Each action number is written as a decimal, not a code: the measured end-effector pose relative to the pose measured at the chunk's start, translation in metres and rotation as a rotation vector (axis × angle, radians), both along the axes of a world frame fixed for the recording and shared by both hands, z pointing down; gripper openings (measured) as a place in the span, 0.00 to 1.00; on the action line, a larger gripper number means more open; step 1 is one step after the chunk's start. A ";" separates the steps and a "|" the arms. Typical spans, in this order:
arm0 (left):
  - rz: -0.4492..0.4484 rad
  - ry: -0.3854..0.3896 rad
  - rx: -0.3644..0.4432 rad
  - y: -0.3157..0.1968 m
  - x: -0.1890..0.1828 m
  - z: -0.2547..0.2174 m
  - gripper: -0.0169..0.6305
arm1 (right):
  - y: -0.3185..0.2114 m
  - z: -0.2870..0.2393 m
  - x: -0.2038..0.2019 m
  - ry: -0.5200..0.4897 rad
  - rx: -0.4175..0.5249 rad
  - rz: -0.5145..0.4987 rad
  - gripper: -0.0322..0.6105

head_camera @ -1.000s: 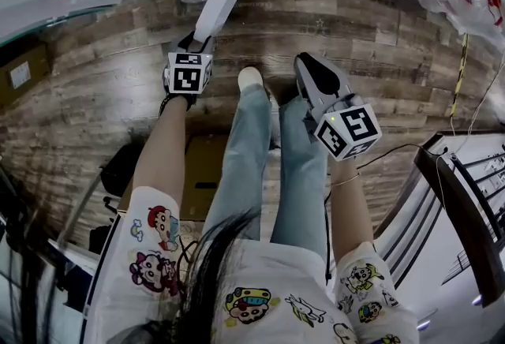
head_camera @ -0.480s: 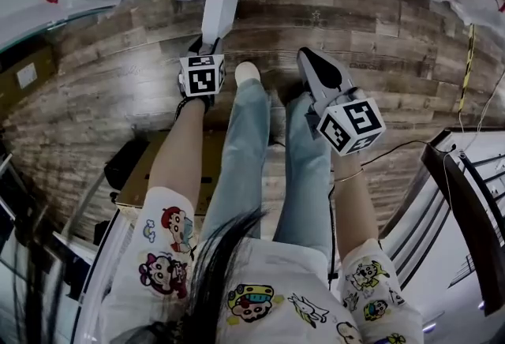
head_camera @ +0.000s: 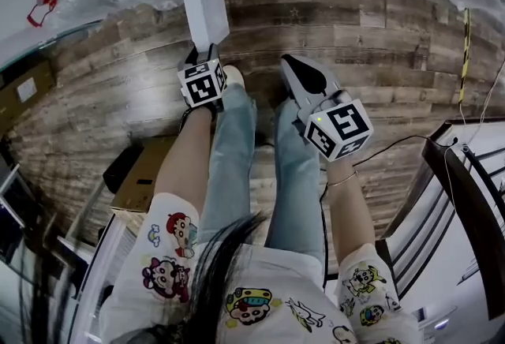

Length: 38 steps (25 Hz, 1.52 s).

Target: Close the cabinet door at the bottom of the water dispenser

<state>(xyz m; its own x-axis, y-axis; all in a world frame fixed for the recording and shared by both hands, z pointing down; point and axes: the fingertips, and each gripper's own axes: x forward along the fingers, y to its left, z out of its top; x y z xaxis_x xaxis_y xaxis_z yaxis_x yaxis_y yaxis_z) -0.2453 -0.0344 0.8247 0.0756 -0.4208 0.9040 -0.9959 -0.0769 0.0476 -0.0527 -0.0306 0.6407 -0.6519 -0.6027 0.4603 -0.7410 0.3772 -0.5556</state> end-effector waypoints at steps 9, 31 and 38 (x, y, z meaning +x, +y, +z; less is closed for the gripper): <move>-0.072 0.026 -0.033 -0.005 0.056 0.001 0.32 | 0.000 0.001 0.066 -0.023 -0.016 0.055 0.07; 0.032 0.113 -0.114 -0.054 0.183 -0.003 0.34 | -0.029 -0.004 0.176 -0.022 -0.041 0.163 0.07; 0.089 0.138 -0.108 -0.084 0.213 -0.001 0.34 | -0.040 0.006 0.198 -0.032 -0.061 0.253 0.07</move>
<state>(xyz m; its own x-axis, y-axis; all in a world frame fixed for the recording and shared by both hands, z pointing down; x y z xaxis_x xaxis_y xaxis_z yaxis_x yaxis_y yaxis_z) -0.0321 -0.1181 0.8234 0.2343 -0.3078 0.9221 -0.9689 -0.1515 0.1956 0.1455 -0.0711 0.6463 -0.4984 -0.7204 0.4823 -0.7894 0.1471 -0.5960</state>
